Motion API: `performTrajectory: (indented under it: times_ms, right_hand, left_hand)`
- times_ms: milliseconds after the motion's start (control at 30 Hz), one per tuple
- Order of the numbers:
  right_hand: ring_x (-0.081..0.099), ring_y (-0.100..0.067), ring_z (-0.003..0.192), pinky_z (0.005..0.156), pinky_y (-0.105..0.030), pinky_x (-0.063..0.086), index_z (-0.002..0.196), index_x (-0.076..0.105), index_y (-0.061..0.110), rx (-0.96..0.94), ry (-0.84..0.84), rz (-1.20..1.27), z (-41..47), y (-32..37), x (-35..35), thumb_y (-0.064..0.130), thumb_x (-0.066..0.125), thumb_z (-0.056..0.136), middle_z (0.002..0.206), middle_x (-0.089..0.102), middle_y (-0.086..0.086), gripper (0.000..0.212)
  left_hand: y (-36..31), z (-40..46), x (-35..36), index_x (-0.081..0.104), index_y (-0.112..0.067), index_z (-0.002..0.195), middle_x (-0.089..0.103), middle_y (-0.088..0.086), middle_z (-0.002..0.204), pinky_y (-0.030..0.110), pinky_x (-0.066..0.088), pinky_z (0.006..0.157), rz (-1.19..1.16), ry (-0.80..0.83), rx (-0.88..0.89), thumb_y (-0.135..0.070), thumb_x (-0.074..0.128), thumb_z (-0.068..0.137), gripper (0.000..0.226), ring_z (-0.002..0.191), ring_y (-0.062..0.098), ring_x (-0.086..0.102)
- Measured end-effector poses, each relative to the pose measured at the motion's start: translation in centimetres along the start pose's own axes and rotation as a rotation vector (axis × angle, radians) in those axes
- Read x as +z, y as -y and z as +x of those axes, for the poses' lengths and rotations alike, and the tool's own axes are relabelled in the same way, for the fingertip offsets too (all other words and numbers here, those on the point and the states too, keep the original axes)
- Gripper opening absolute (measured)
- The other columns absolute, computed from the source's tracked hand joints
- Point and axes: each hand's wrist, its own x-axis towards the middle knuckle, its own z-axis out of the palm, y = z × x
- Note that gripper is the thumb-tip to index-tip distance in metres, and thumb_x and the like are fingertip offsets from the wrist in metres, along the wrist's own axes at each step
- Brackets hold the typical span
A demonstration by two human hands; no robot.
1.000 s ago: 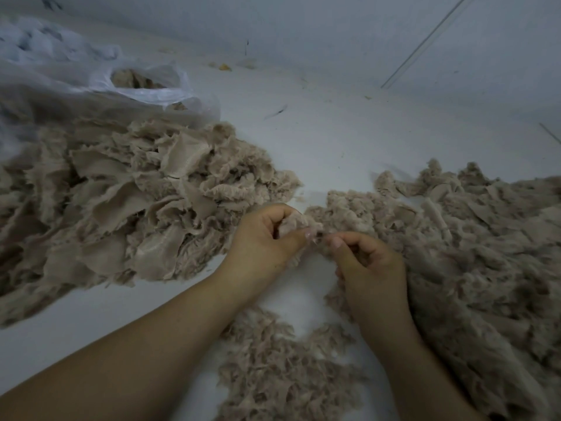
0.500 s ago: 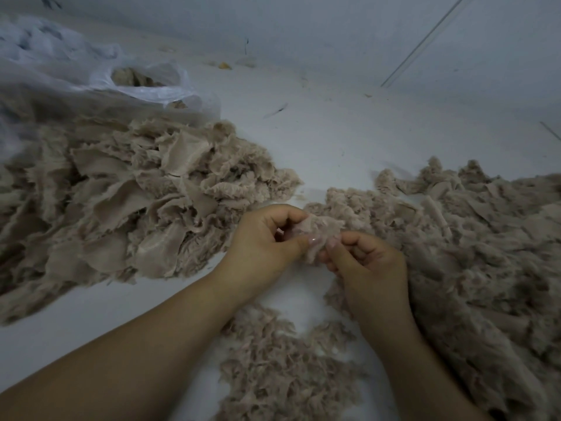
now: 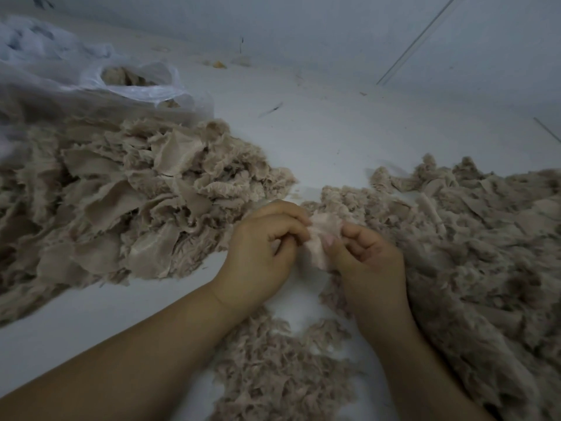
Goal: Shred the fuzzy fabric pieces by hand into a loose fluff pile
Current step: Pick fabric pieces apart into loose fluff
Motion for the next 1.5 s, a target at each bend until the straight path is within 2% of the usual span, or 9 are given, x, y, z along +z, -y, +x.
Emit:
performTrajectory:
  times_ms: [133, 267, 433, 600, 800, 933, 1067, 1300, 1500]
  right_hand:
    - [0.062, -0.023, 0.071, 0.068, -0.051, 0.056, 0.088, 0.072, 0.013, 0.002, 0.012, -0.019, -0.2, 0.1, 0.1, 0.01, 0.072, 0.087, 0.083, 0.07, -0.025, 0.003]
    - [0.058, -0.03, 0.066, 0.064, -0.045, 0.051, 0.084, 0.071, 0.005, -0.046, 0.111, -0.024, -0.3, 0.1, 0.0, 0.018, 0.068, 0.092, 0.081, 0.064, -0.036, 0.016]
    - [0.071, -0.019, 0.066, 0.058, -0.025, 0.056, 0.08, 0.077, 0.019, -0.064, 0.037, -0.05, -0.2, 0.0, 0.1, 0.013, 0.056, 0.1, 0.074, 0.075, -0.007, 0.029]
    - [0.069, -0.014, 0.063, 0.055, -0.021, 0.054, 0.09, 0.071, 0.013, 0.007, -0.044, 0.021, 0.1, 0.0, 0.2, 0.009, 0.05, 0.102, 0.082, 0.076, -0.004, 0.024]
    - [0.068, -0.013, 0.061, 0.054, -0.021, 0.053, 0.097, 0.07, 0.014, 0.045, -0.101, -0.018, 0.0, -0.2, 0.3, 0.01, 0.051, 0.101, 0.072, 0.074, 0.001, 0.02]
    - [0.067, -0.013, 0.059, 0.051, -0.02, 0.05, 0.09, 0.07, 0.018, 0.022, -0.111, -0.039, 0.0, -0.2, 0.4, 0.009, 0.052, 0.1, 0.075, 0.074, 0.003, 0.023]
    - [0.061, -0.009, 0.053, 0.05, -0.021, 0.046, 0.089, 0.07, 0.018, -0.012, -0.1, -0.076, 0.0, -0.3, 0.5, 0.008, 0.055, 0.098, 0.073, 0.072, 0.003, 0.02]
    - [0.061, -0.007, 0.056, 0.054, -0.019, 0.048, 0.107, 0.067, 0.03, -0.032, 0.007, -0.159, 0.0, -0.6, 0.5, 0.014, 0.056, 0.098, 0.076, 0.071, 0.009, 0.021]
    - [0.07, -0.007, 0.067, 0.06, -0.025, 0.057, 0.137, 0.057, 0.019, 0.03, -0.026, -0.333, 0.4, -1.4, 0.1, 0.03, 0.048, 0.101, 0.087, 0.073, 0.006, 0.038]
  left_hand:
    - [-0.2, 0.3, -0.2, 0.059, -0.016, 0.07, 0.061, 0.011, 0.07, 0.033, 0.048, 0.046, -0.38, -0.074, -0.48, 0.003, 0.05, 0.083, 0.024, 0.06, 0.028, 0.06]
    - [-0.3, 0.7, -0.3, 0.065, -0.006, 0.075, 0.058, 0.009, 0.052, 0.021, 0.037, 0.038, -0.407, 0.119, -0.668, -0.031, 0.071, 0.085, 0.027, 0.04, 0.02, 0.049]
    - [-0.4, 0.9, -0.6, 0.061, -0.008, 0.063, 0.057, 0.01, 0.05, 0.019, 0.036, 0.039, -0.51, 0.026, -0.751, -0.011, 0.064, 0.092, 0.03, 0.035, 0.017, 0.043]
    - [1.2, 2.7, -2.9, 0.058, -0.008, 0.071, 0.055, 0.004, 0.051, 0.03, 0.042, 0.043, 0.151, -0.17, -0.504, -0.008, 0.071, 0.084, 0.019, 0.045, 0.017, 0.051]
    - [0.5, 2.3, -3.3, 0.053, -0.017, 0.082, 0.062, 0.009, 0.082, 0.024, 0.018, 0.045, 1.028, 0.248, -0.155, -0.009, 0.061, 0.083, 0.011, 0.07, 0.034, 0.063]
    - [-1.0, 2.7, -0.9, 0.062, -0.006, 0.091, 0.059, 0.015, 0.089, 0.028, 0.027, 0.046, 0.967, 0.289, 0.109, -0.001, 0.065, 0.071, 0.021, 0.074, 0.036, 0.059]
    - [0.1, 2.1, 1.3, 0.026, -0.017, 0.149, 0.038, 0.003, 0.152, 0.032, 0.042, 0.06, 0.887, 0.586, 0.01, -0.023, 0.054, 0.09, 0.066, 0.106, 0.026, 0.061]
    - [0.5, 1.8, 1.3, 0.059, -0.025, 0.11, 0.064, -0.004, 0.088, 0.036, 0.049, 0.058, 0.525, 0.503, -0.021, -0.019, 0.055, 0.088, 0.024, 0.074, 0.019, 0.059]
    - [0.9, 0.9, 1.4, 0.065, -0.013, 0.092, 0.065, 0.0, 0.082, 0.039, 0.05, 0.062, 0.339, 0.375, -0.089, -0.008, 0.055, 0.09, 0.011, 0.072, 0.018, 0.058]
